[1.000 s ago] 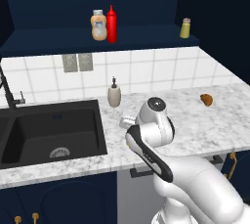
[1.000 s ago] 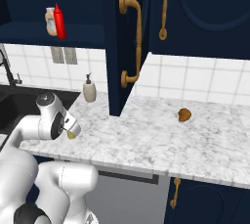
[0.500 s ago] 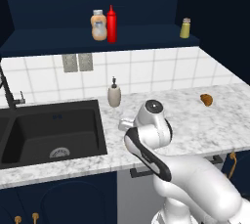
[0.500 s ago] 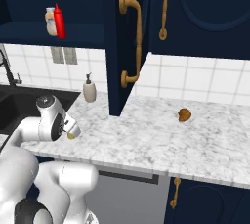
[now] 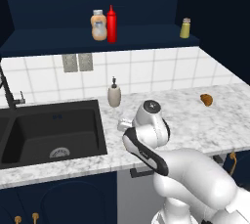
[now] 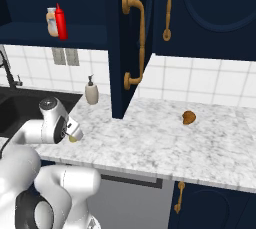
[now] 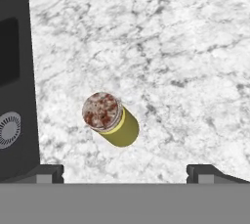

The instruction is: Put the shaker and condiment bottle from the counter next to their counterparts in the cabinet.

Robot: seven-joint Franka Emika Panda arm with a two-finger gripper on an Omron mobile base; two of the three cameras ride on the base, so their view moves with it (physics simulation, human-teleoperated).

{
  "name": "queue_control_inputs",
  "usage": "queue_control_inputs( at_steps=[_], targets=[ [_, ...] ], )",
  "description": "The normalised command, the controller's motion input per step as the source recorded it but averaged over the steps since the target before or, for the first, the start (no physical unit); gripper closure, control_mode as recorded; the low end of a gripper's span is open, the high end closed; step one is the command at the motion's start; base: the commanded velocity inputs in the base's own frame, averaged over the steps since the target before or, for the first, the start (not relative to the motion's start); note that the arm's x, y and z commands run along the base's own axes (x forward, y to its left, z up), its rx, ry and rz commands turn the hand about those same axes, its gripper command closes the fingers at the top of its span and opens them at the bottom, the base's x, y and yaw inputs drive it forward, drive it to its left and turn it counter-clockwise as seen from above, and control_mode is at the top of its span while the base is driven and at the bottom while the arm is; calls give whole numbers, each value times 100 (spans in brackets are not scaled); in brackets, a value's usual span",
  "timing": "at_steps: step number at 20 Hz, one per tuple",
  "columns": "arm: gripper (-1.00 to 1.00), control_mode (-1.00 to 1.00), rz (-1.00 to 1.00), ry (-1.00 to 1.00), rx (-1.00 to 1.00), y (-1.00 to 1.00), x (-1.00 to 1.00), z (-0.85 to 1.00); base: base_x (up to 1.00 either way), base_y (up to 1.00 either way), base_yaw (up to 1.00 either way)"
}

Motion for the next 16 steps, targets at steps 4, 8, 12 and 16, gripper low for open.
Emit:
queue_control_inputs(
  at_steps=[4, 8, 12, 16],
  targets=[
    [-100, -100, 0, 0, 0, 0, 24, -6, 0, 0, 0],
    [-100, -100, 0, 0, 0, 0, 17, -6, 0, 0, 0],
    [-100, -100, 0, 0, 0, 0, 2, -14, 0, 0, 0],
    [-100, -100, 0, 0, 0, 0, 2, -20, 0, 0, 0]
  ],
)
